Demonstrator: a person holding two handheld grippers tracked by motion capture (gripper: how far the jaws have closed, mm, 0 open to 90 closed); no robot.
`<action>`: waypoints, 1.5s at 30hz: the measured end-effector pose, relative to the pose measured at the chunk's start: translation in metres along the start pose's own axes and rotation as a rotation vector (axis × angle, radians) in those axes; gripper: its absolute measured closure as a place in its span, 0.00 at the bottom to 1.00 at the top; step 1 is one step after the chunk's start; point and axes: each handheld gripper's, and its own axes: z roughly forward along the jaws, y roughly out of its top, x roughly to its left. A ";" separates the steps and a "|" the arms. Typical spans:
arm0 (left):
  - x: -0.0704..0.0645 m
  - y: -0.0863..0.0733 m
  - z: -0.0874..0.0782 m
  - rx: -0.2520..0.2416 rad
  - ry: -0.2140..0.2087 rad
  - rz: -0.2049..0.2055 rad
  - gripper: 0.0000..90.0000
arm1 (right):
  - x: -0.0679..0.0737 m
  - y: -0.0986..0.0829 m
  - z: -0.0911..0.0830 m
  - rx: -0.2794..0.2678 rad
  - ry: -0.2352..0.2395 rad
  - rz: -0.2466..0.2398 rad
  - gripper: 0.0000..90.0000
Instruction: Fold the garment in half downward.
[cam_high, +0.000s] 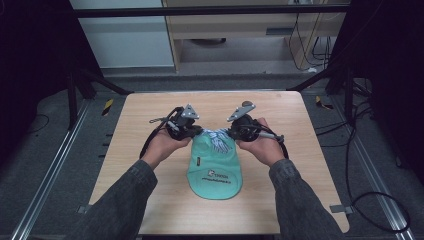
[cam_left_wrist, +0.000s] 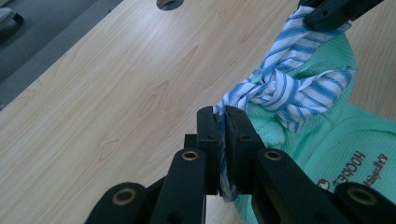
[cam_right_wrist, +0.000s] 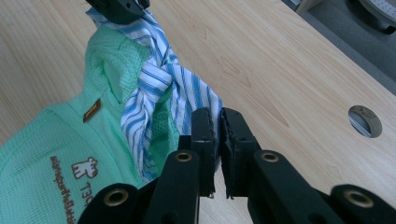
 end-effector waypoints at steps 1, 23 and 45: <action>0.000 0.000 0.000 -0.002 0.002 0.001 0.95 | 0.000 0.001 0.000 -0.002 -0.001 0.000 0.94; 0.015 0.017 0.006 0.016 0.024 0.005 0.95 | -0.014 0.013 0.006 -0.015 -0.043 0.018 0.94; 0.006 0.031 0.009 0.023 0.050 0.082 0.95 | -0.019 0.002 0.004 -0.029 -0.070 0.008 0.94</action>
